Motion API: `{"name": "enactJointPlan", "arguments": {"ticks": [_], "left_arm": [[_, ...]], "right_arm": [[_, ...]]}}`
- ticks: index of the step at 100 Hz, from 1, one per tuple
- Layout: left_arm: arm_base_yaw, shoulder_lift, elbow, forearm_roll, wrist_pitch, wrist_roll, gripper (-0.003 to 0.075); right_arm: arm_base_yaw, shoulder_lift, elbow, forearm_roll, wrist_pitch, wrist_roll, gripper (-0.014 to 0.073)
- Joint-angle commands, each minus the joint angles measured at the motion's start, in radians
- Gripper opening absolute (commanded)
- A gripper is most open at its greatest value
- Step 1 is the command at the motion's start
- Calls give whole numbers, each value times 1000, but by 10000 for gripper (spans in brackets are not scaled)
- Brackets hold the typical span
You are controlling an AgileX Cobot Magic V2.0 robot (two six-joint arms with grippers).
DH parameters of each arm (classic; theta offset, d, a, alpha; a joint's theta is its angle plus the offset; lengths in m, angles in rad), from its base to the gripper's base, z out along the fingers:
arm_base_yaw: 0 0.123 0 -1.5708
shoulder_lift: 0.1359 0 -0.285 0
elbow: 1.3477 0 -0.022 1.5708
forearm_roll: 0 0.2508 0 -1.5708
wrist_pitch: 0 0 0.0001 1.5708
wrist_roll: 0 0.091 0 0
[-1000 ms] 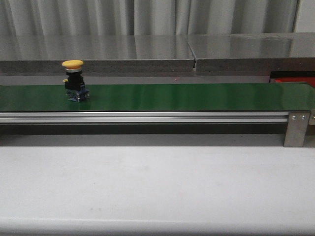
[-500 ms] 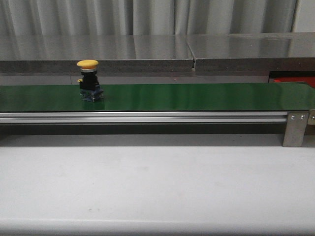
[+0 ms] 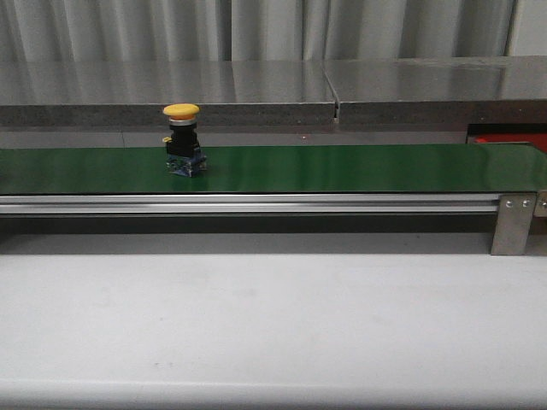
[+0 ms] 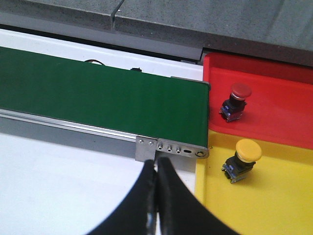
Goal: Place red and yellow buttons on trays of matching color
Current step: 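Set the red button on the belt and open the left gripper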
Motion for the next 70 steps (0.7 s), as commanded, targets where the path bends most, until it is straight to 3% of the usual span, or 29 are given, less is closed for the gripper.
{"name": "enactJointPlan", "arguments": {"ticks": [1,12,29,36,42,70], "left_arm": [[-5,-58,-20,-14,-55,0,10],[-5,-58,-20,-18,-55,0,144],[-5,-58,-20,-20,-65,0,559],[-8,-58,-27,-22,-67,0,677],[-10,-58,-38,-22,-64,0,704],[-45,-136,-74,-27,-41,47,659]], "right_arm": [[2,1,-25,15,-61,-9,-118],[2,1,-25,15,-61,-9,-118],[2,1,-25,15,-61,-9,-118],[2,1,-25,15,-61,-9,-118],[2,1,-25,15,-61,-9,-118],[2,1,-25,15,-61,-9,-118]]}}
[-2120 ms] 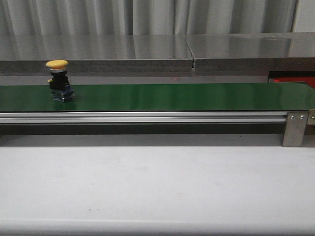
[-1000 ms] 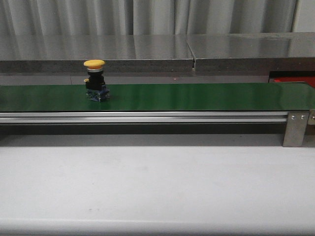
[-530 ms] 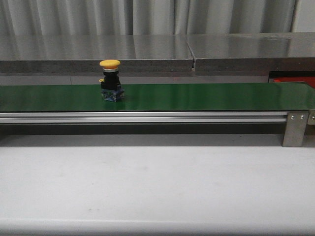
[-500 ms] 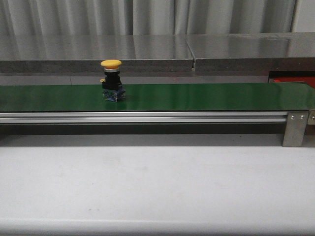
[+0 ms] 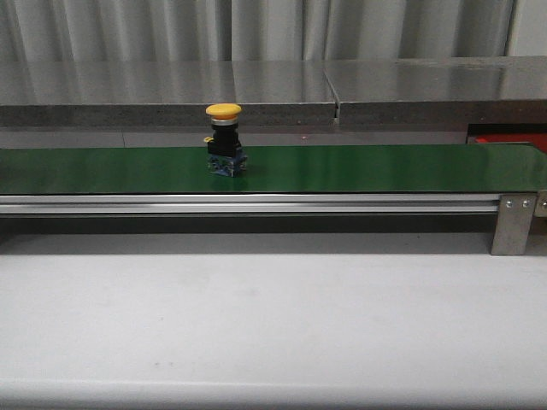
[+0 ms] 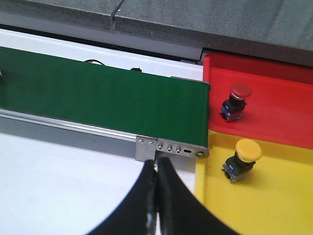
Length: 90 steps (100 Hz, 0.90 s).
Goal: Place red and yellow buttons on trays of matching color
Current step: 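Set the red button on the belt and open the left gripper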
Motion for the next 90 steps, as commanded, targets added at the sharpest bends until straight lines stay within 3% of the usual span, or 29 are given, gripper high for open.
{"name": "enactJointPlan", "arguments": {"ticks": [1,32,64,90], "left_arm": [[-27,-107,-39,-21,-34,28,659],[-123,-314,67,-21,-84,30,659],[-167,-669,488,-50,-293,30,659],[-167,-976,779,-107,-347,30,630]], "right_arm": [[2,1,-25,15,-61,-9,-118],[2,1,-25,15,-68,-9,-118],[2,1,-25,15,-68,-9,-118],[2,1,-25,15,-69,-9,-118]]}}
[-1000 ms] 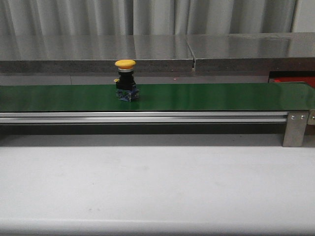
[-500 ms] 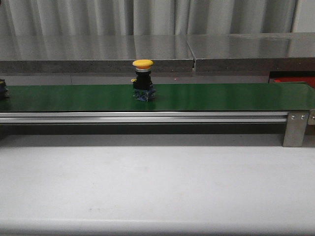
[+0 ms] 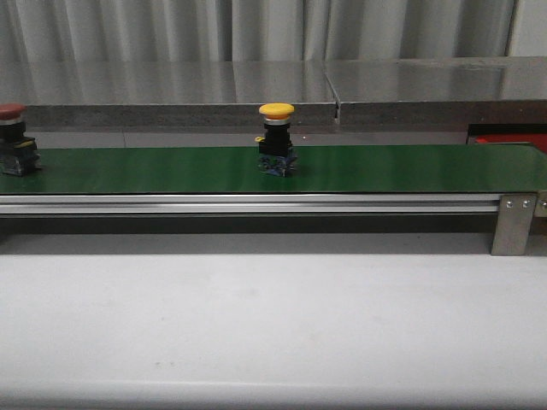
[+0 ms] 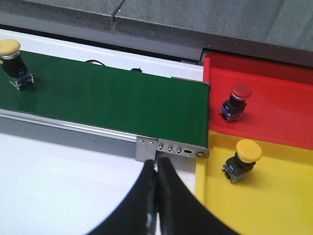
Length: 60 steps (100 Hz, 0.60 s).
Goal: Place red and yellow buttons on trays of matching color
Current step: 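Set the red button on the belt and open the left gripper, then lower the right gripper onto the yellow button on the belt and grasp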
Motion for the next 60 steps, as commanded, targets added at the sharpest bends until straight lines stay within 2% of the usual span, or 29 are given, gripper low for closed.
{"name": "enactJointPlan", "arguments": {"ticks": [1,13,20,30,37,39,47,60], "left_arm": [[-7,-108,43,-31,-86,-1,627],[-7,-234,144,-23,-99,-1,511],[-7,-301,186,-20,-104,-1,395],[-7,-371,224,-20,-116,-1,169],[-7,-399,236,-20,-121,-1,9],[-7,-403,236,-20,-123,-1,-19],[-7,-406,236,-20,-125,-1,-19],[-7,-406,236,-20,-130,-1,-19]], "right_arm": [[2,1,-25,15,-69,-8,-118],[2,1,-25,20,-69,-8,-118],[2,1,-25,28,-69,-8,-116],[2,1,-25,62,-68,-8,-112],[2,1,-25,82,-68,-8,-75],[2,1,-25,85,-68,-8,-53],[2,1,-25,90,-68,-8,78],[2,1,-25,93,-69,-8,444]]}}
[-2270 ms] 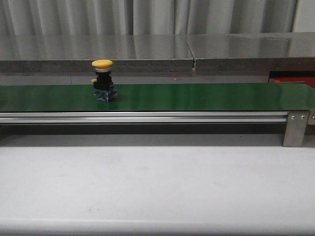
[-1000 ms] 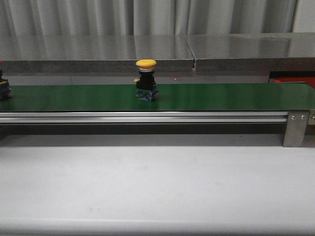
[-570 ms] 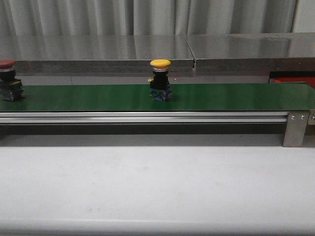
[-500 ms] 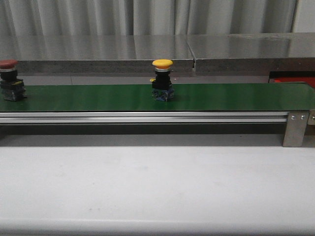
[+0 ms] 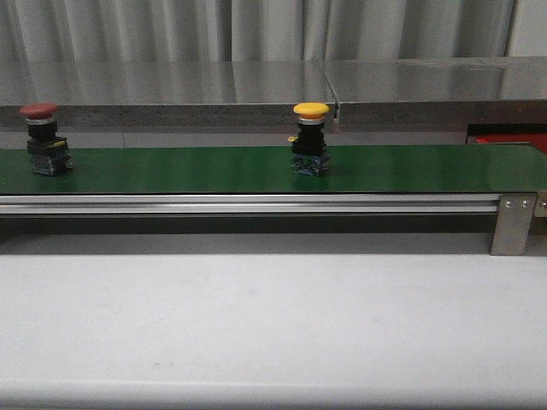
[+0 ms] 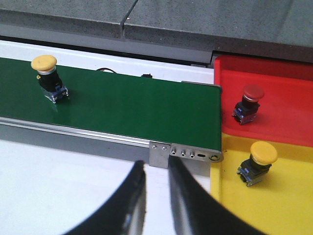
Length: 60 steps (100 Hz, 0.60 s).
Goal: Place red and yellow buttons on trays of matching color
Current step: 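Lower the right gripper onto the yellow button on the belt and grasp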
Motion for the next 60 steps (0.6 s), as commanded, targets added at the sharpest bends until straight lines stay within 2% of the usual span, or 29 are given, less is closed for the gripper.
{"name": "enactJointPlan", "arguments": {"ticks": [1,8,16,27,39,60], "left_arm": [[-7,-1,-25,-14,-81,-1,-19],[-7,-1,-25,-14,-81,-1,-19],[-7,-1,-25,-14,-81,-1,-19],[-7,-1,-25,-14,-81,-1,-19],[-7,-1,-25,-14,-81,-1,-19],[-7,-1,-25,-14,-81,-1,-19]], "right_arm": [[2,1,-25,31,-69,-8,482],[2,1,-25,47,-71,-8,622],[2,6,-26,65,-74,-8,588],[2,58,-57,69,-51,-9,584],[16,184,-131,70,-12,-15,584],[116,467,-271,70,-27,-32,584]]}}
